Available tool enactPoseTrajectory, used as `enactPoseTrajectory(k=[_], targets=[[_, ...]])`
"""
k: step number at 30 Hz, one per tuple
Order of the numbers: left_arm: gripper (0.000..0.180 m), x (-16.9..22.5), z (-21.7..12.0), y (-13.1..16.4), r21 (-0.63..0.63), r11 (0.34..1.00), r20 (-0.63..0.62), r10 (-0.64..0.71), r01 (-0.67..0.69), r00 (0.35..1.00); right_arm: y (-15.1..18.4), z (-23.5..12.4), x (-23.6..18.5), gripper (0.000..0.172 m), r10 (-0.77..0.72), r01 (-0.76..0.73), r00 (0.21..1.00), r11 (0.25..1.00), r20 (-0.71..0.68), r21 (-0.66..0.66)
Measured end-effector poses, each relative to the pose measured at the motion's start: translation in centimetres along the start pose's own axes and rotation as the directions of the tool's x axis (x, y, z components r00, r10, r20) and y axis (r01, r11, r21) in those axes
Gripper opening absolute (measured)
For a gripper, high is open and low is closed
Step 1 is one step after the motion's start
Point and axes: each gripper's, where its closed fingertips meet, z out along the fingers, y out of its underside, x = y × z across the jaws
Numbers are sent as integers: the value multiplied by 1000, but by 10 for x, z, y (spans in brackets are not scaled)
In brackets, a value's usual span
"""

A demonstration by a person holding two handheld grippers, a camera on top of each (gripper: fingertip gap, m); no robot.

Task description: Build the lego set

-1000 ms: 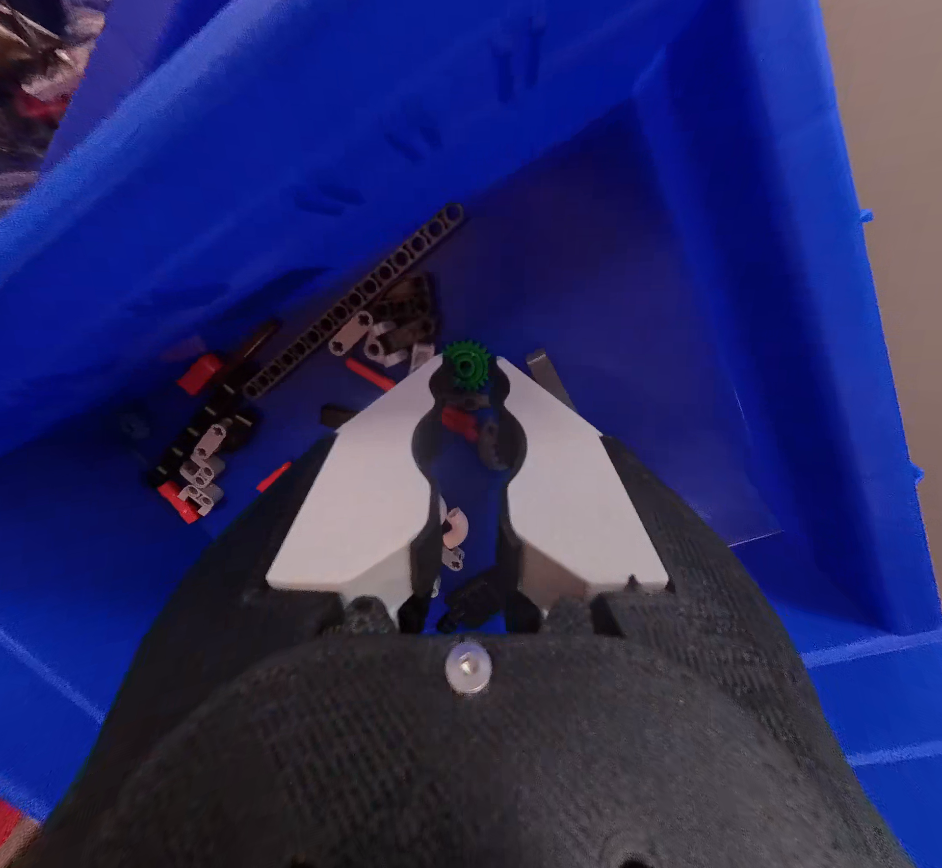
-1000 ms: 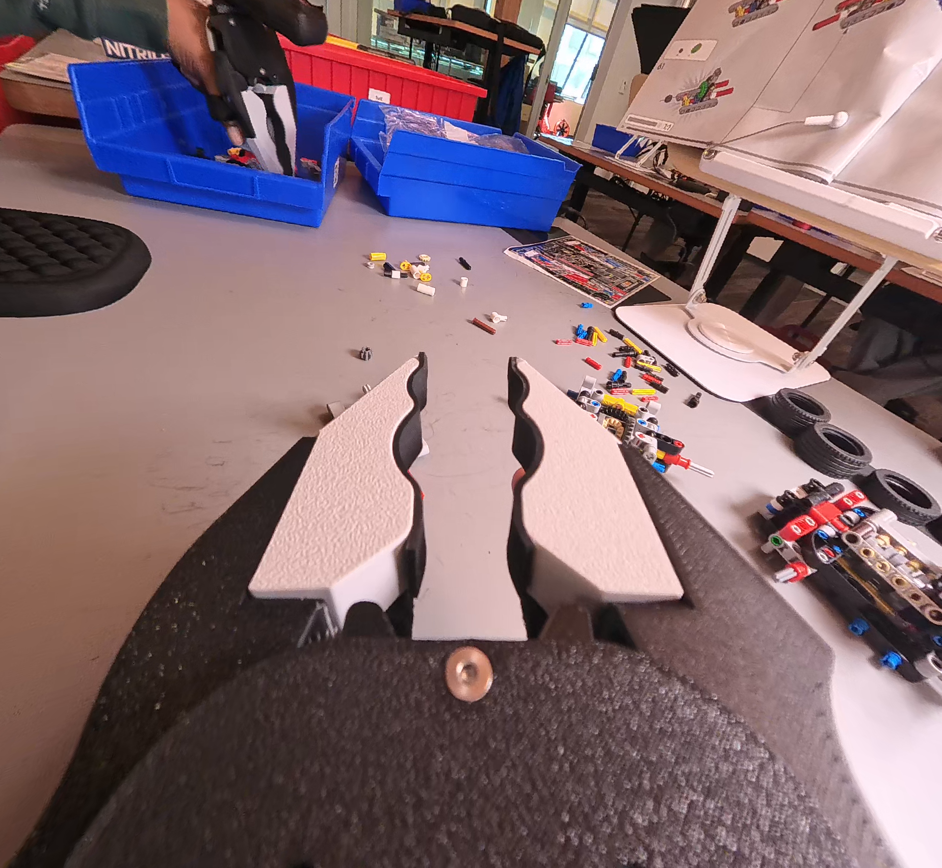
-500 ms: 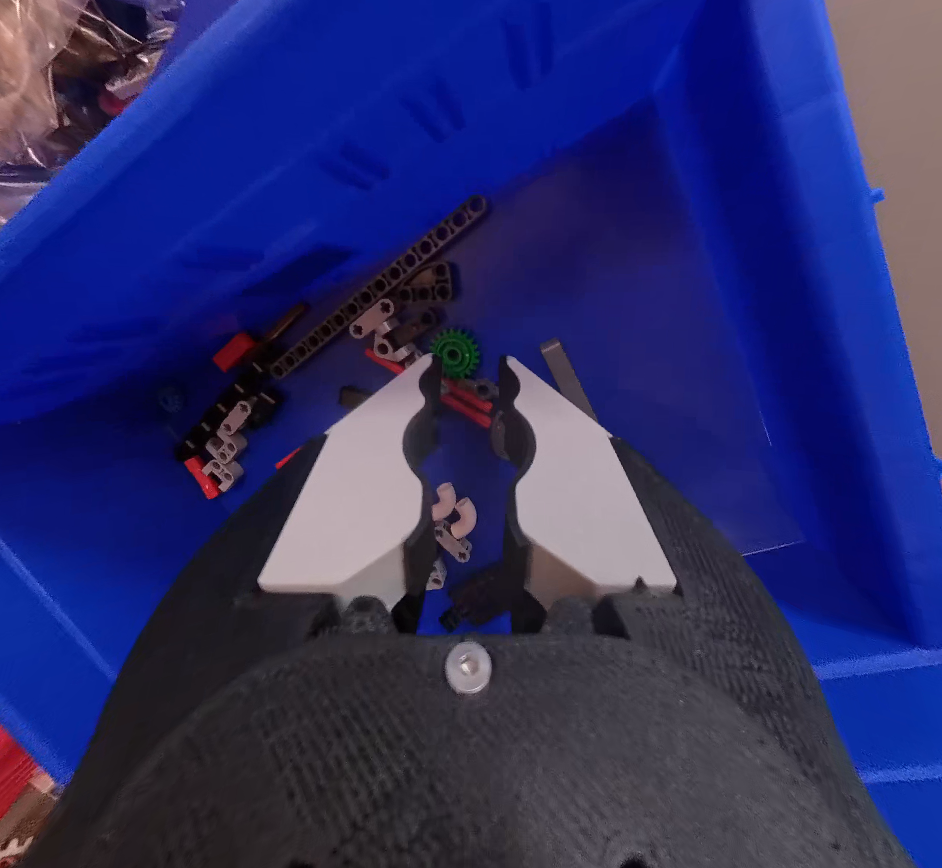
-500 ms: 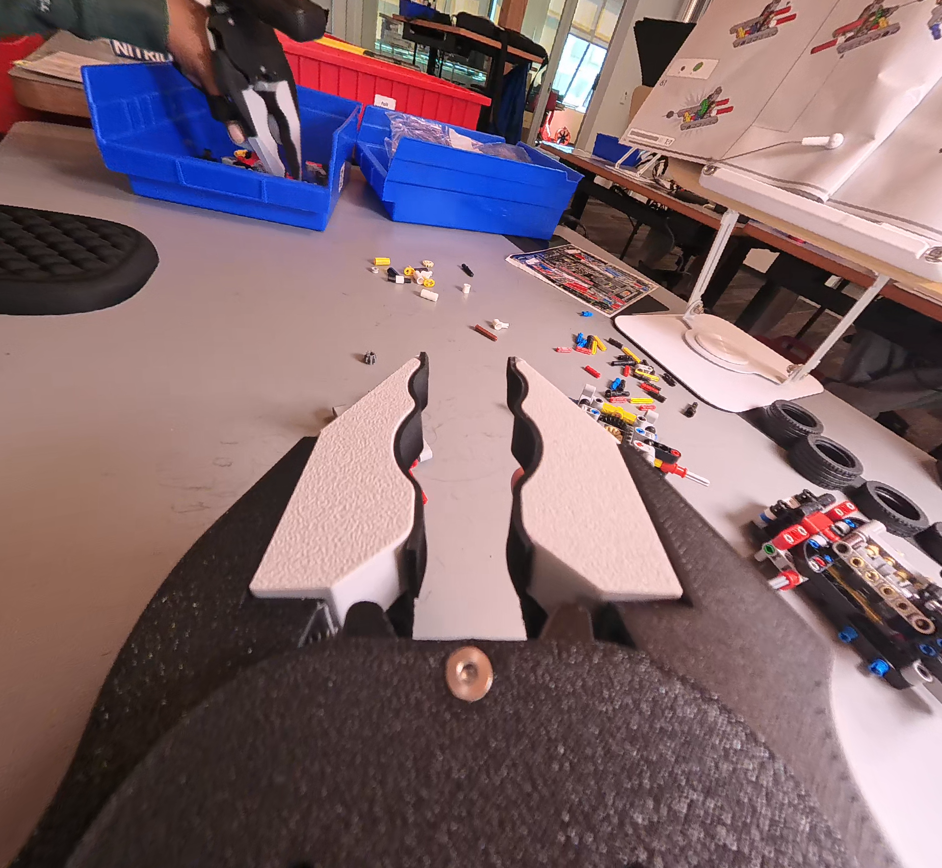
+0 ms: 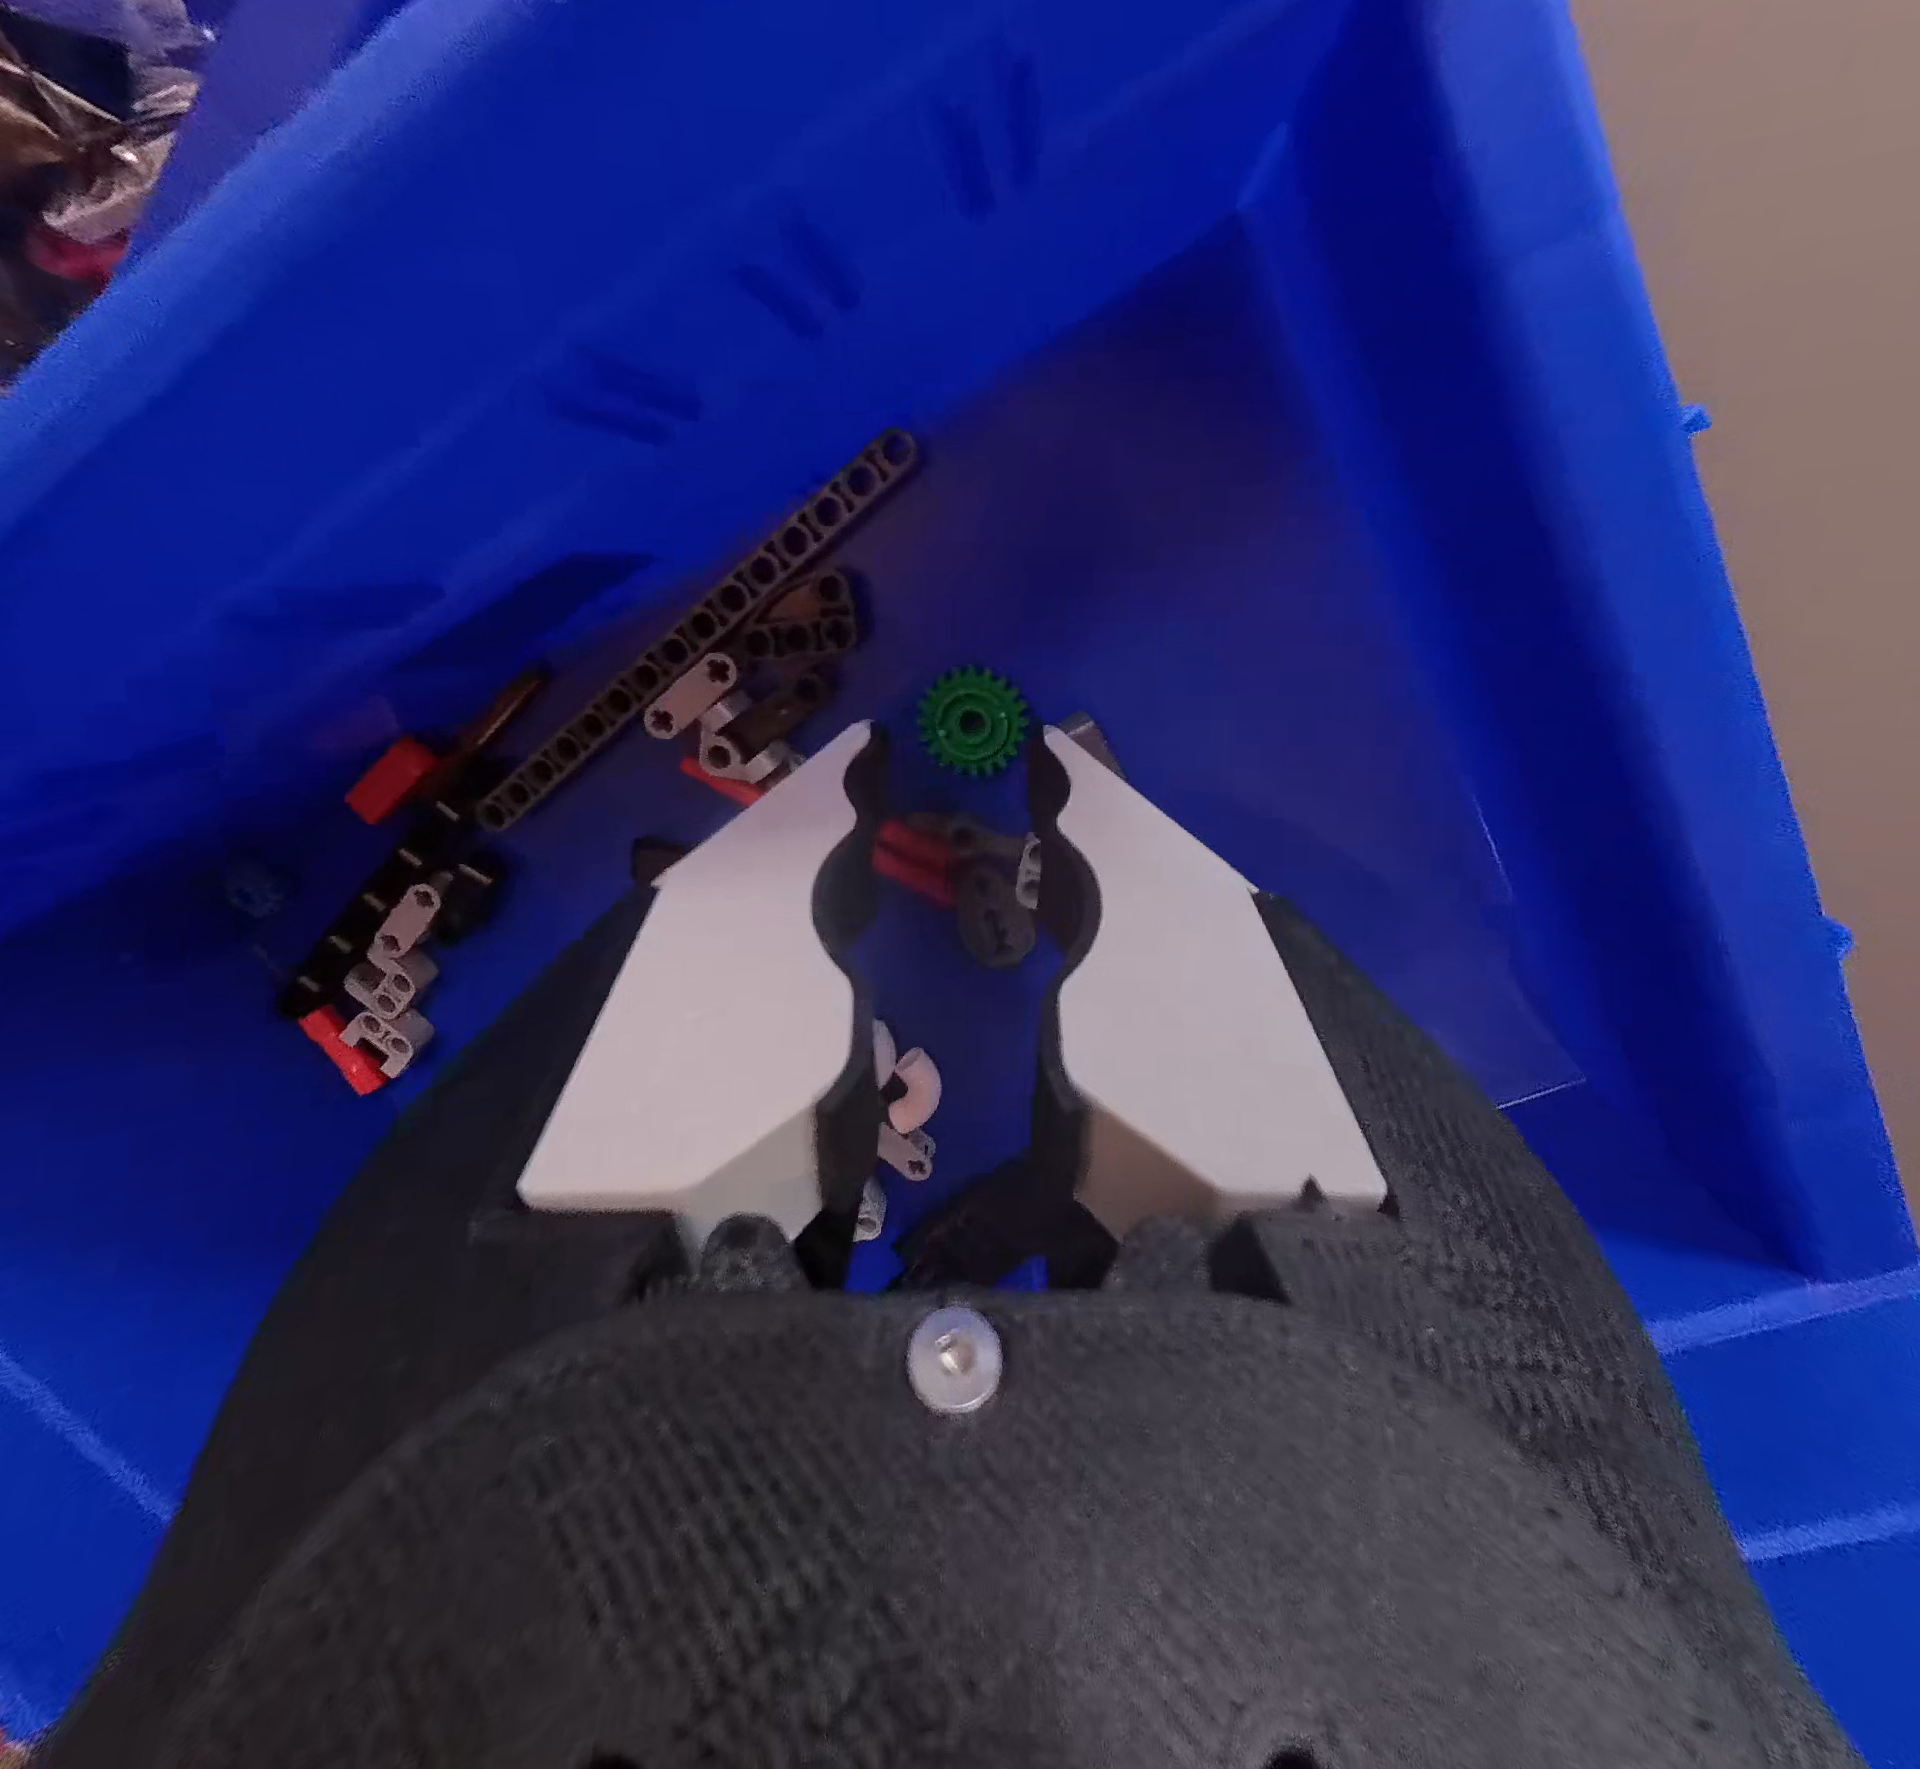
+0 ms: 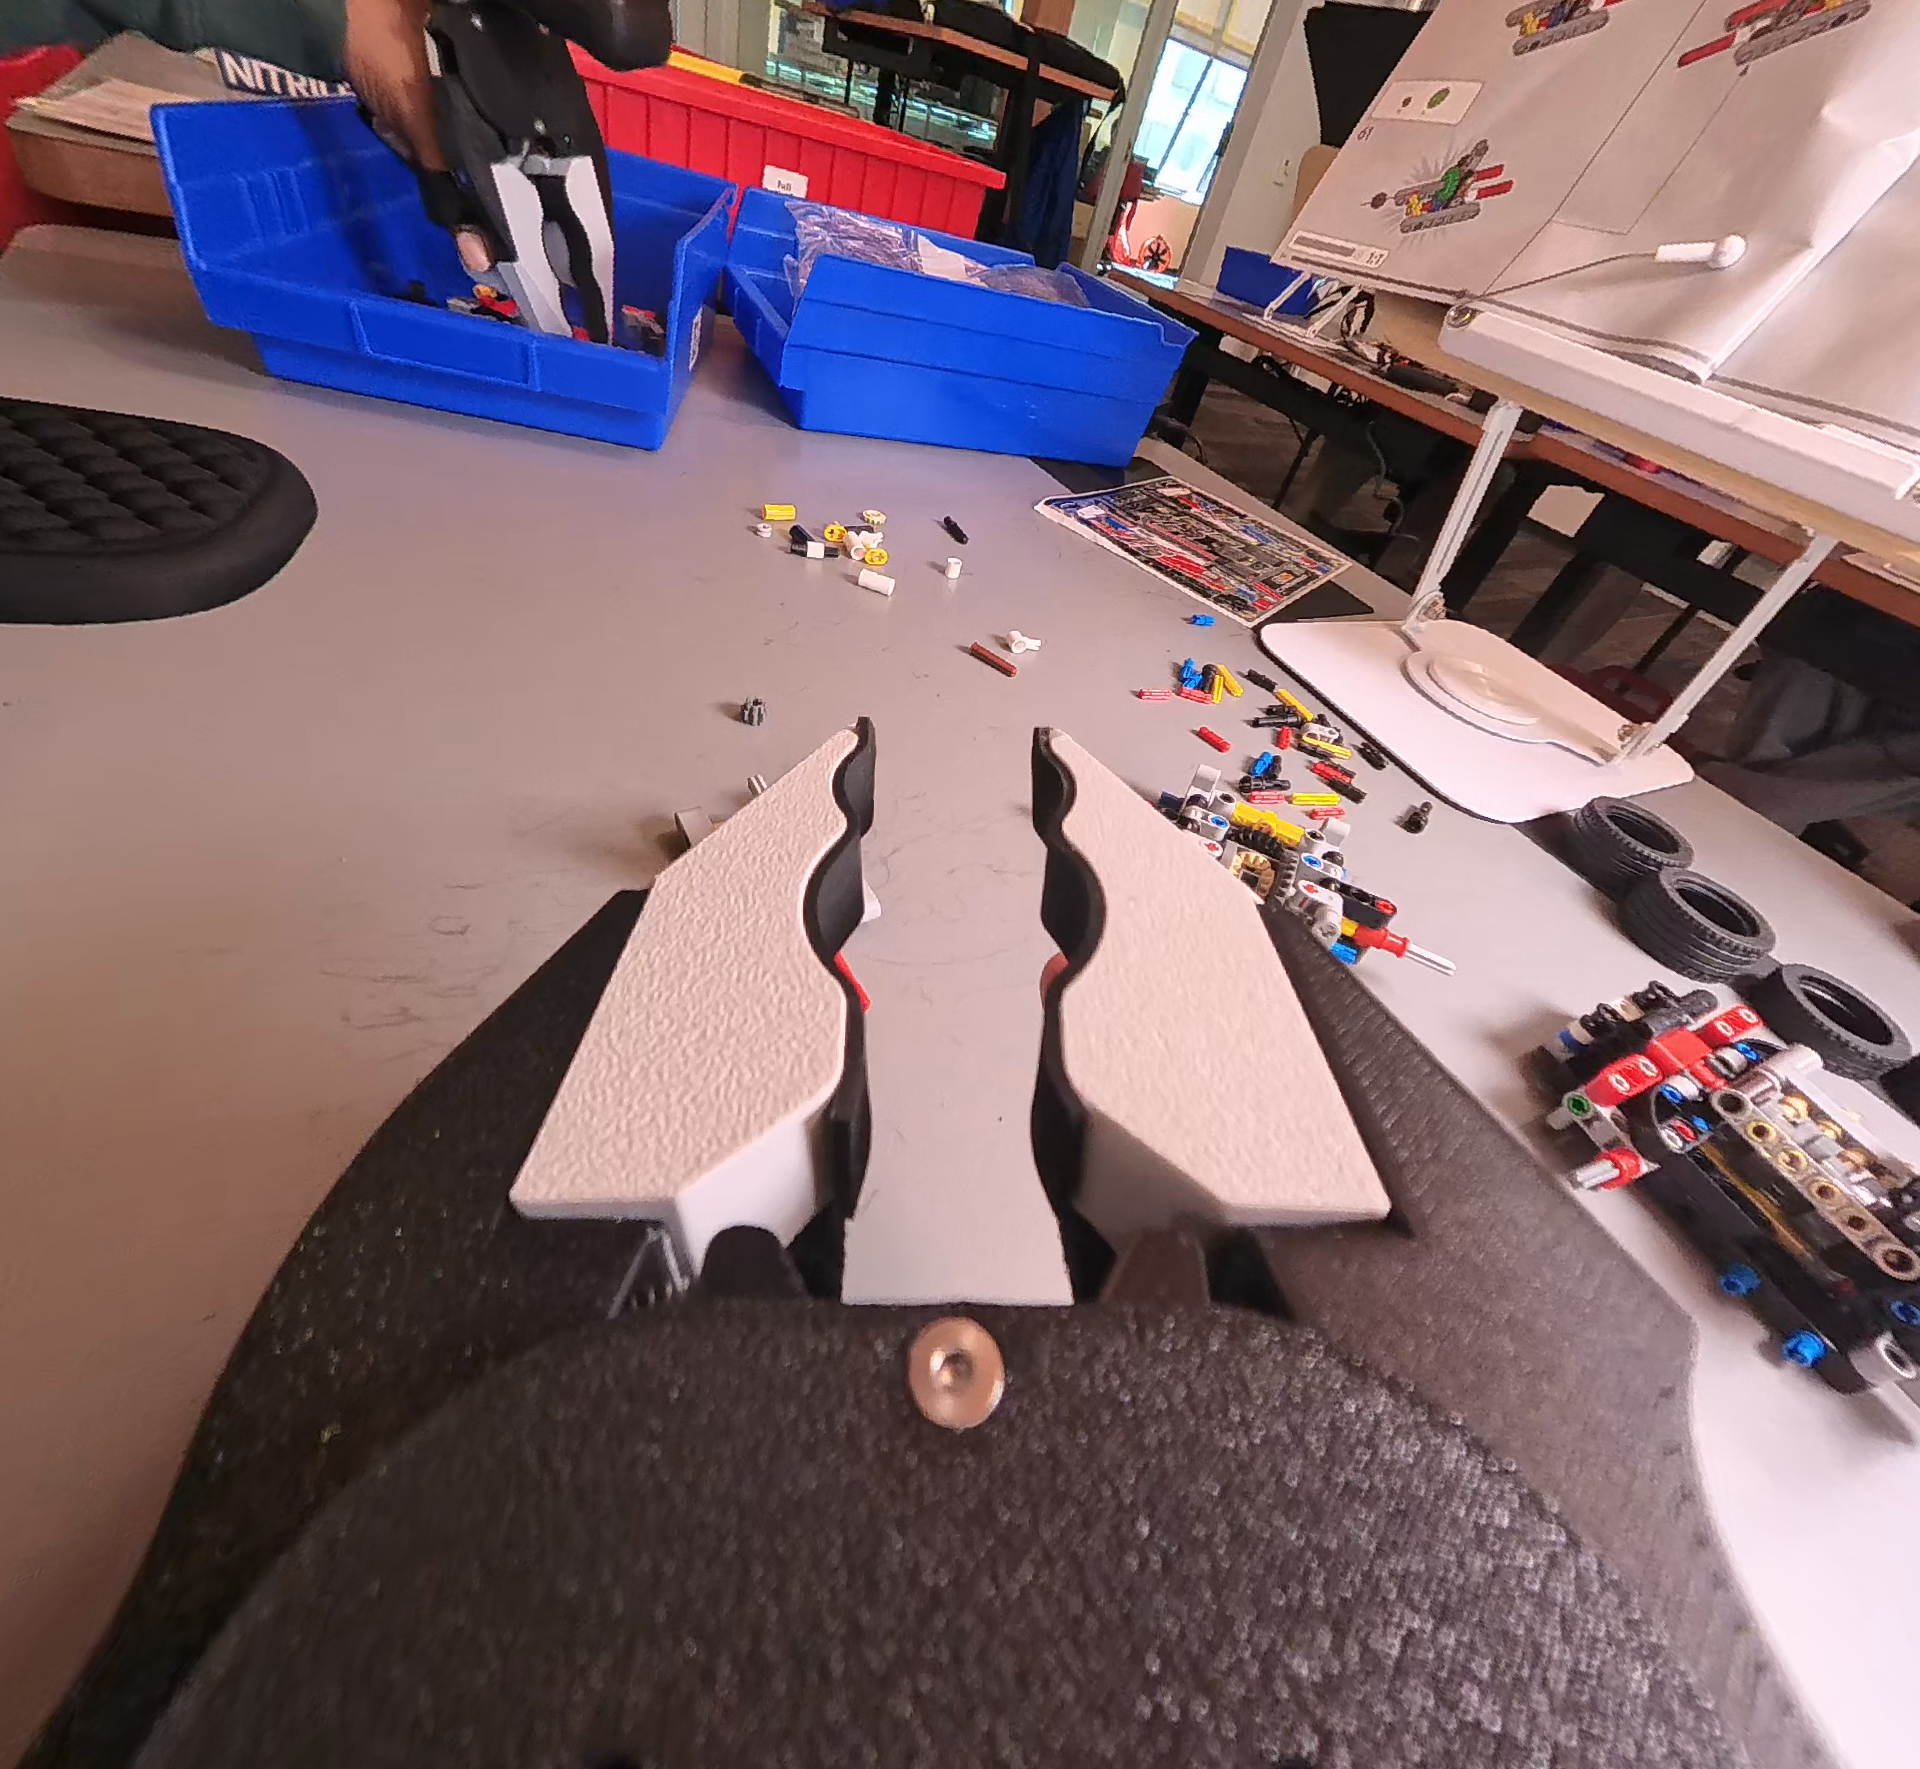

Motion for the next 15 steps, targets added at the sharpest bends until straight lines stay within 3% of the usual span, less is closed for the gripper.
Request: enactPoseTrajectory(k=[7,10,12,15], targets=[[21,2,4,-3,-5,1000,-25,1,-1,1000,1,0,0,28,1,-1,1000,1000,-1,-4],[21,8,-20,-37,175,984,-9,10,-8,1000,-2,-2,0,28,-3,3,1000,1000,-3,6],[21,29,-57,-82,415,909,-40,40,-20,998,-3,-2,1,28,1,-1,1000,1000,-1,13],[20,95,-125,-153,762,648,-186,194,16,963,-7,-1,-4,28,5,-6,1000,1000,21,30]])
